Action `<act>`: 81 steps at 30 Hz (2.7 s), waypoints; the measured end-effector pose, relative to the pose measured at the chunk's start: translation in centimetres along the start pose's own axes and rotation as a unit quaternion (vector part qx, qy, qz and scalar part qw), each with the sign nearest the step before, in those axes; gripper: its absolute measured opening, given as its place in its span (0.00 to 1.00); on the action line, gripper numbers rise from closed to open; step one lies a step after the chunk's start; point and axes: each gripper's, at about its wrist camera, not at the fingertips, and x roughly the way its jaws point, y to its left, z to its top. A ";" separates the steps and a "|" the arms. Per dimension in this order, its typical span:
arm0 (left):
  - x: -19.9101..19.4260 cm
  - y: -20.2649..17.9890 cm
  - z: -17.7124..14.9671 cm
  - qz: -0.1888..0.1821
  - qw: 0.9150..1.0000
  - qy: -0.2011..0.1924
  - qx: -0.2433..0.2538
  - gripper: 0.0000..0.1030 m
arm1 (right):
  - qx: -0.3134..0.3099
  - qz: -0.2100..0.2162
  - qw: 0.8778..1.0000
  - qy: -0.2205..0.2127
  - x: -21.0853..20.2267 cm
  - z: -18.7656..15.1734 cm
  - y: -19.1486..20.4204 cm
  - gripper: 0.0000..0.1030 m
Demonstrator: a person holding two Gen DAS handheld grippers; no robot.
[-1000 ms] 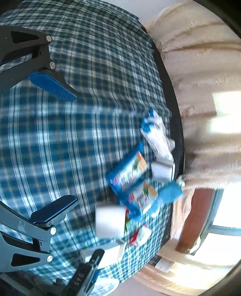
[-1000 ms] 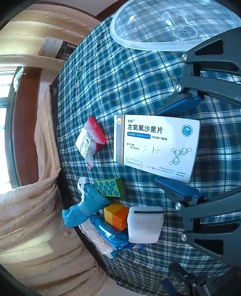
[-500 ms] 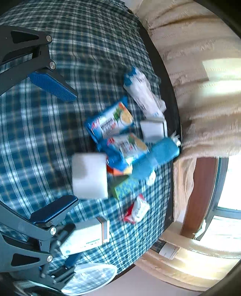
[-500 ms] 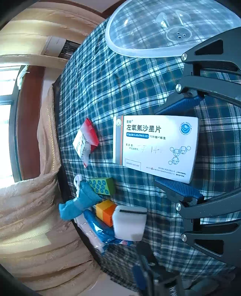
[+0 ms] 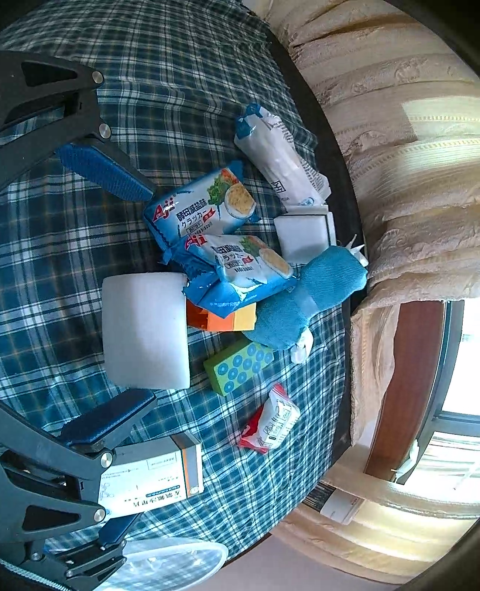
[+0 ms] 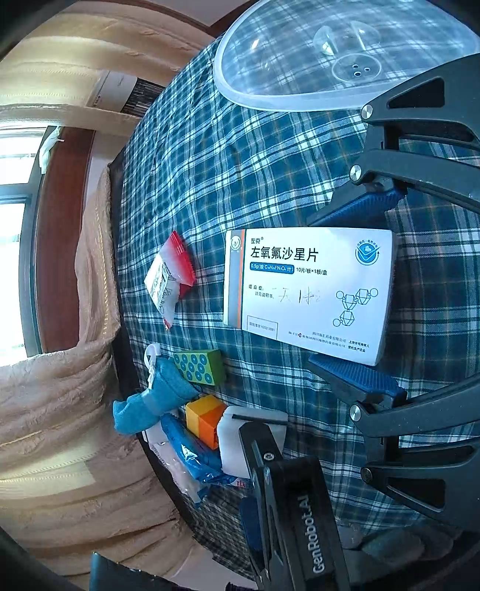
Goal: Organize objects
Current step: 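Lower the left gripper onto the white sponge block and close, then carry the sponge block with the left gripper while the right carries the box toward the basin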
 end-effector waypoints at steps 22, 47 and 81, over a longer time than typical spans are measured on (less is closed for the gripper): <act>-3.4 0.7 -1.0 -0.061 0.998 -0.013 0.018 0.55 | -0.031 -0.029 0.999 0.013 0.7 -0.1 1.2 0.78; -2.0 1.4 -1.8 -0.090 0.996 -0.016 0.026 0.86 | -0.015 -0.028 0.999 0.011 0.5 -0.1 0.9 0.80; -3.8 0.8 -1.5 -0.095 0.993 -0.055 0.054 0.66 | -0.005 -0.043 0.999 0.003 0.3 -0.3 0.7 0.63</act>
